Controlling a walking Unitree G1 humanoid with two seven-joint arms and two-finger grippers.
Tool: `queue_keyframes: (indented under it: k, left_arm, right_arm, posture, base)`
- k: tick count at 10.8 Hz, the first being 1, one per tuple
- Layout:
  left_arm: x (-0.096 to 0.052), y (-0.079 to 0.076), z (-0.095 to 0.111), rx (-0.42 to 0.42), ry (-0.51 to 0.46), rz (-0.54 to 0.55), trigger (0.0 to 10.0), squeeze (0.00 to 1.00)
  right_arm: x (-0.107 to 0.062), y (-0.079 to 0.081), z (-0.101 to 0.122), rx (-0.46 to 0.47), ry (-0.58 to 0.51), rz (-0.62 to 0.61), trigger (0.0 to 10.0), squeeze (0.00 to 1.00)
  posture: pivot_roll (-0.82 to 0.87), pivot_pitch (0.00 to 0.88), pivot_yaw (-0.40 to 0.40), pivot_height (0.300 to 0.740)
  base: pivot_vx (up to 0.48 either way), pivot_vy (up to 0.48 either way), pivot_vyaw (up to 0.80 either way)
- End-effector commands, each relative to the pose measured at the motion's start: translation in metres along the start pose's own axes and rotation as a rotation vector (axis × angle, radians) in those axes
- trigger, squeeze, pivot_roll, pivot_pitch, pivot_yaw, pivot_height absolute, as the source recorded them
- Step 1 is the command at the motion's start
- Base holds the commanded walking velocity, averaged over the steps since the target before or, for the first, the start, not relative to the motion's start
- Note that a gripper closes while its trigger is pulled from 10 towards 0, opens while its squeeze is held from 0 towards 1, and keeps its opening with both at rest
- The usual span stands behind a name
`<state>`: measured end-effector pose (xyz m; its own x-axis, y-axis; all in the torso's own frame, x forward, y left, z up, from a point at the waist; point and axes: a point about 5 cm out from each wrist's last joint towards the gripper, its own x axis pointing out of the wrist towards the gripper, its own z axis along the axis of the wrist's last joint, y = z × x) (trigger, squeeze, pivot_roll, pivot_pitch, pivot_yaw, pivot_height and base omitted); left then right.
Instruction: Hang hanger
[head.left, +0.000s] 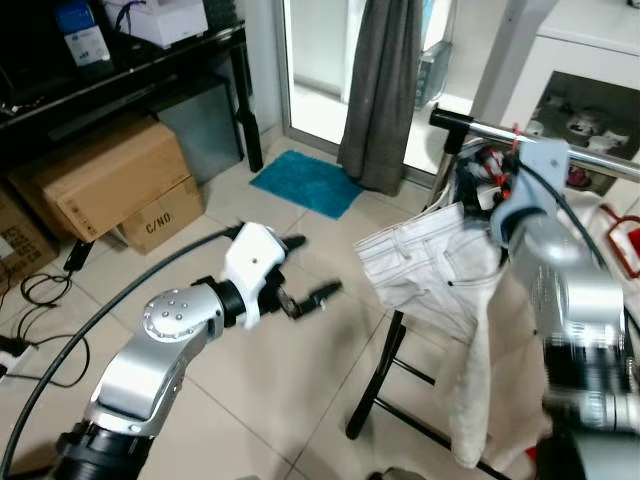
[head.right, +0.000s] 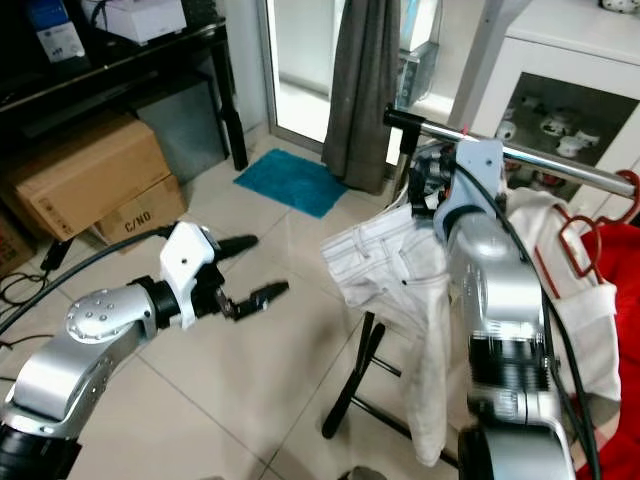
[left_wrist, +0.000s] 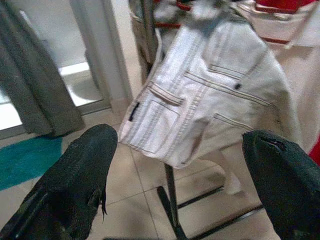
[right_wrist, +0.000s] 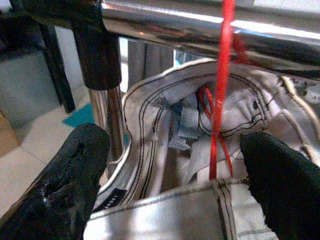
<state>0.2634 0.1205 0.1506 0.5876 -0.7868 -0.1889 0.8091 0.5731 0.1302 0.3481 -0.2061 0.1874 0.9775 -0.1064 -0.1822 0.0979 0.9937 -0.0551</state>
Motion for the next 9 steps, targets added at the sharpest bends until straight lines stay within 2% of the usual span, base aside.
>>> queue_keyframes:
  k: [1,3,6,7,8,9]
  left_arm:
    - [-0.001,-0.002,0.000,0.010,0.012,-0.021,10.0,0.72]
    - [-0.001,0.000,0.000,0.007,0.013,-0.013,10.0,0.73]
    - [-0.001,0.001,-0.002,0.012,0.027,-0.013,10.0,0.73]
    - [-0.001,0.001,-0.002,0.012,0.030,-0.013,10.0,0.73]
    - [-0.001,0.001,-0.002,0.014,0.032,-0.012,10.0,0.73]
    - [0.000,0.002,-0.003,0.017,0.037,-0.011,10.0,0.73]
  right_arm:
    - [0.005,-0.008,0.004,0.005,0.042,-0.049,10.0,0.00]
    - [0.016,-0.016,0.014,0.064,0.103,-0.057,10.0,0.00]
    - [0.027,-0.028,0.020,0.074,0.146,-0.087,10.0,0.00]
    - [0.031,-0.033,0.019,0.093,0.161,-0.104,9.1,0.00]
    - [0.034,-0.036,0.018,0.101,0.169,-0.112,6.7,0.00]
    - [0.038,-0.038,0.017,0.092,0.172,-0.120,2.7,0.00]
  posture:
    - [-0.06,0.000,0.001,0.740]
    - [-0.07,0.000,-0.002,0.740]
    - [-0.07,0.000,0.002,0.740]
    - [-0.07,0.000,0.004,0.740]
    - [-0.07,0.000,0.004,0.740]
    - [-0.06,0.000,0.006,0.740]
  base:
    - [0.000,0.000,0.00]
    - [0.000,0.000,0.00]
    - [0.000,0.000,0.00]
    - [0.000,0.000,0.00]
    - [0.000,0.000,0.00]
    - [0.000,0.000,0.00]
